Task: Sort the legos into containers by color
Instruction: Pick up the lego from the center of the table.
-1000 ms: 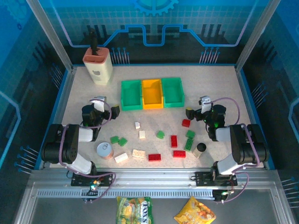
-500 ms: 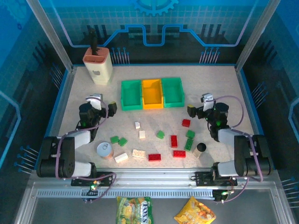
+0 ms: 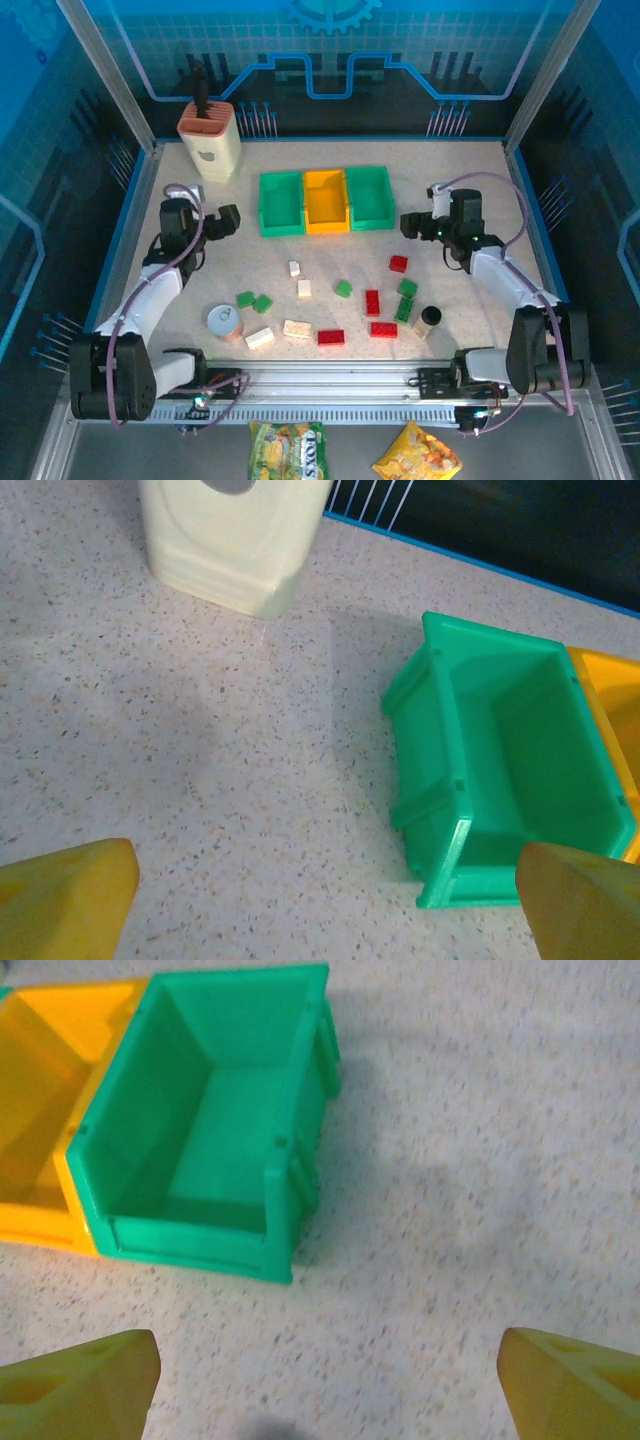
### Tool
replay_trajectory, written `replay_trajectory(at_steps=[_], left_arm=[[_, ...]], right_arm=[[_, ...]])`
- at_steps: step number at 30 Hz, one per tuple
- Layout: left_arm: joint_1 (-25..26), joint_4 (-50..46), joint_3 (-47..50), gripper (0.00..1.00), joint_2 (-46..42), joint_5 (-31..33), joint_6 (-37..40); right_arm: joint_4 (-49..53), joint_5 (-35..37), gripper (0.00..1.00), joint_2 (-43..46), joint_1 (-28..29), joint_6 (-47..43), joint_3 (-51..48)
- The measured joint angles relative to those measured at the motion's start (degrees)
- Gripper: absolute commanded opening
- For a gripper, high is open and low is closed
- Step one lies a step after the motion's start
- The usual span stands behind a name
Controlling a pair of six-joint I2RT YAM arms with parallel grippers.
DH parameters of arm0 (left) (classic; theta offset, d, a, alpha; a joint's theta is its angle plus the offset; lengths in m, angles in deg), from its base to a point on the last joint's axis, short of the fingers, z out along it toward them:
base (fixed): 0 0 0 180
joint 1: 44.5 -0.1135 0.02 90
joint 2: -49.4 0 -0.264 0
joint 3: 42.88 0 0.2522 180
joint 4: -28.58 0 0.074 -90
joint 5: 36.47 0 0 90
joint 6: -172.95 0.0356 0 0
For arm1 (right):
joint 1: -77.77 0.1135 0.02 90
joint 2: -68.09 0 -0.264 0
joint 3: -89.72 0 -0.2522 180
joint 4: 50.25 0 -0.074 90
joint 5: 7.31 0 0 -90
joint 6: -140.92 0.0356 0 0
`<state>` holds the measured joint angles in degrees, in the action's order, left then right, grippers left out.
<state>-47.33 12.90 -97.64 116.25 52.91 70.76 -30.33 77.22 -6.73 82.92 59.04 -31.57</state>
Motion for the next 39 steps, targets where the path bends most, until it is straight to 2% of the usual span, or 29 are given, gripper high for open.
replay_trajectory(at_steps=[7, 11, 14, 26, 32, 39], left_arm=[[0.0, -19.47, -12.22, 0.97, 0.0, -1.81, 0.07], [0.0, -28.48, -17.62, 0.98, 0.0, -3.04, 2.21], [0.0, -31.76, -19.21, 0.96, 0.0, -3.08, 4.96], [0.0, -31.63, -12.83, 0.96, 0.24, -3.1, 10.69], [0.0, -30.32, -12.85, 0.96, 1.88, -5.86, 10.88], [0.0, -30.18, -12.85, 0.97, 2.1, -6.73, 11.15]], right_arm=[[15.17, 3.19, 0.86, -3.23, 4.48, 6.38, 5.42], [19.58, 4.63, 0.75, -5.25, 8.09, 10.23, 7.26], [22.03, 6.67, 0.72, -6.67, 10.86, 13.44, 8.13], [28.13, 17.53, 0.69, -13.38, 17.09, 27.56, 10.69], [29.49, 19.32, 0.68, -16.68, 18.05, 33.75, 10.93], [29.29, 19.69, 0.65, -19.04, 19.08, 36.63, 12.41]])
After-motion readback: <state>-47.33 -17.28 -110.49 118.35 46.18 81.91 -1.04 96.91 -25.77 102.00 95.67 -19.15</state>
